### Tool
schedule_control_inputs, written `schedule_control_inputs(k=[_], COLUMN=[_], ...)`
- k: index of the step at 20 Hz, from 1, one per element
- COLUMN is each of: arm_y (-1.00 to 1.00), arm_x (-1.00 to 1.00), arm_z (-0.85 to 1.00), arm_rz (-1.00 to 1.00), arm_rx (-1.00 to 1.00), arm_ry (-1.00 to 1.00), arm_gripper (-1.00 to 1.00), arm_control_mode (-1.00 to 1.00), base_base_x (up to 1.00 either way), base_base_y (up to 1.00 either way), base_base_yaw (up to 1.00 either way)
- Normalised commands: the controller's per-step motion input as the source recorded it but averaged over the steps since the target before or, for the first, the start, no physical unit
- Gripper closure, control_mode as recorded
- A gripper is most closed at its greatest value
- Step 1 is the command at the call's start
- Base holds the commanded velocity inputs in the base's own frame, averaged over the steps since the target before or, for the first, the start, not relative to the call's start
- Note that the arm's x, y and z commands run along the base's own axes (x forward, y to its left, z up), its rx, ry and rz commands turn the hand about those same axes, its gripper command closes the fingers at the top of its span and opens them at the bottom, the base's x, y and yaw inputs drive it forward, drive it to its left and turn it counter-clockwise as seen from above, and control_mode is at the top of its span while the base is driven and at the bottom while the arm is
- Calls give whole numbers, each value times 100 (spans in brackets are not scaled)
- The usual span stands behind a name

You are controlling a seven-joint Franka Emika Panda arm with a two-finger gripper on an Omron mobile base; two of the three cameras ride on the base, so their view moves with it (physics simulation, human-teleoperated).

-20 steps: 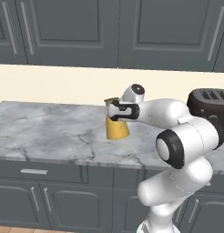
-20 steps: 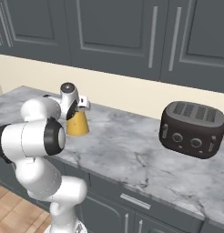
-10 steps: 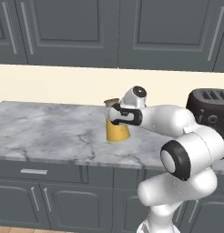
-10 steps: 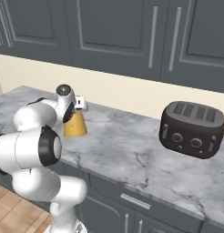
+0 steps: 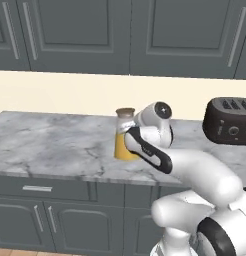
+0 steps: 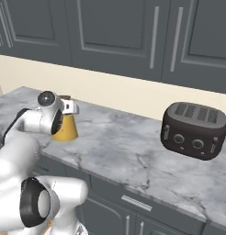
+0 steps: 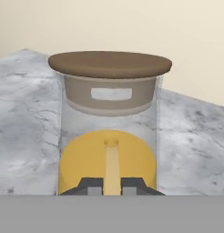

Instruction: Move the pickle and corn from the top shelf to the second highest shelf to make space. Then, place the pitcher from the counter on the cleared top shelf.

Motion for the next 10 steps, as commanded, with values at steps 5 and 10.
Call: schedule_control_inputs(k=[5, 10], arm_y=[4, -4], arm_x=[-92, -94], arm_z=[99, 97], arm_rz=[-8, -10], arm_rx=[0, 0], arm_ry=[-2, -4], arm_gripper=[100, 100], arm_control_mode=[-100, -100], base_base_x=[0, 0], base_base_y=[0, 0], base_base_yaw=[0, 0])
